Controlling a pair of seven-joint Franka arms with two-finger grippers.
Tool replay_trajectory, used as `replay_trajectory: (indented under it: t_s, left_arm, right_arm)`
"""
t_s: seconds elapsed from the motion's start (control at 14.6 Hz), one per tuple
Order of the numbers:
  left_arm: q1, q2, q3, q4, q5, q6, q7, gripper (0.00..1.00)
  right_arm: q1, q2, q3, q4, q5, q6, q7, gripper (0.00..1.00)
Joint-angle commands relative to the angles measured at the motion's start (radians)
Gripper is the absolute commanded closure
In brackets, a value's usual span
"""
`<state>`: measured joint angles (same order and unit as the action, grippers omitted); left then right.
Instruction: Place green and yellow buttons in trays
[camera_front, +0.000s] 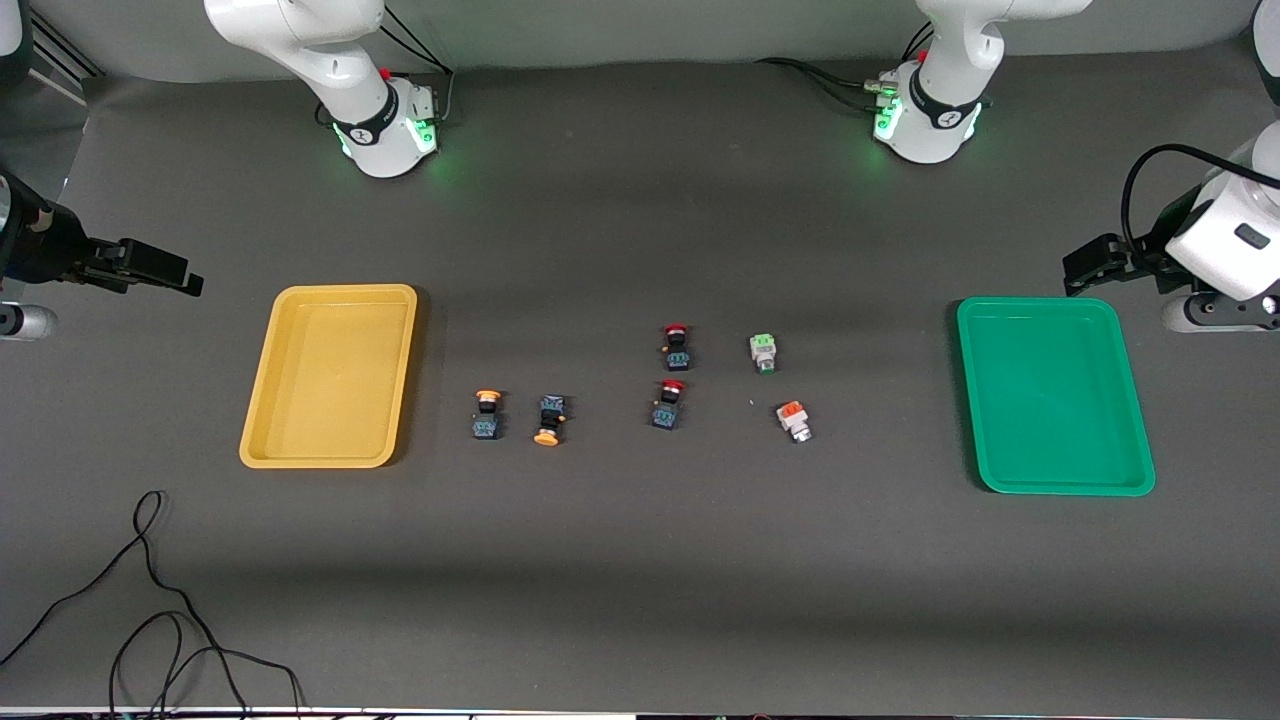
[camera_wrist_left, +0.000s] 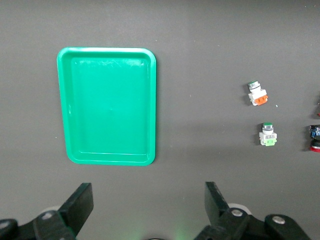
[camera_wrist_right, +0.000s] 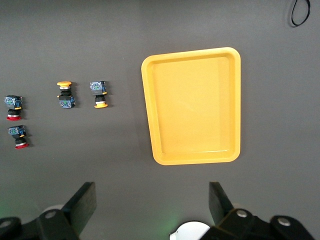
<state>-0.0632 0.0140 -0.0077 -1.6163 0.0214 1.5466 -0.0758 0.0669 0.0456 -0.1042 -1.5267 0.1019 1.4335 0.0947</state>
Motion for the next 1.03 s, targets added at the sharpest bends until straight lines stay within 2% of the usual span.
replay_trajectory:
  t_s: [0.0,0.62,0.75,0.96]
  left_arm:
    - [0.006,-0.025,-0.006,-0.022,-0.003,0.001,0.008,0.01]
    - [-0.012,-0.028,-0.017,-0.025,-0.003,0.003,-0.005,0.01]
    - [-0.052,-0.025,-0.017,-0.037,-0.03,0.021,-0.048,0.01]
    - [-0.165,-0.02,-0.017,-0.074,-0.093,0.061,-0.246,0.01]
  right_arm:
    - [0.011,0.013,-0.009,0.028,0.005,-0.019,0.007,0.0]
    - [0.007,0.014,-0.011,0.029,0.005,-0.019,-0.024,0.0]
    - [-0.001,0.014,-0.014,0.026,0.004,-0.019,-0.064,0.0]
    - [-0.001,0.008,-0.035,0.02,-0.008,-0.037,-0.073,0.0]
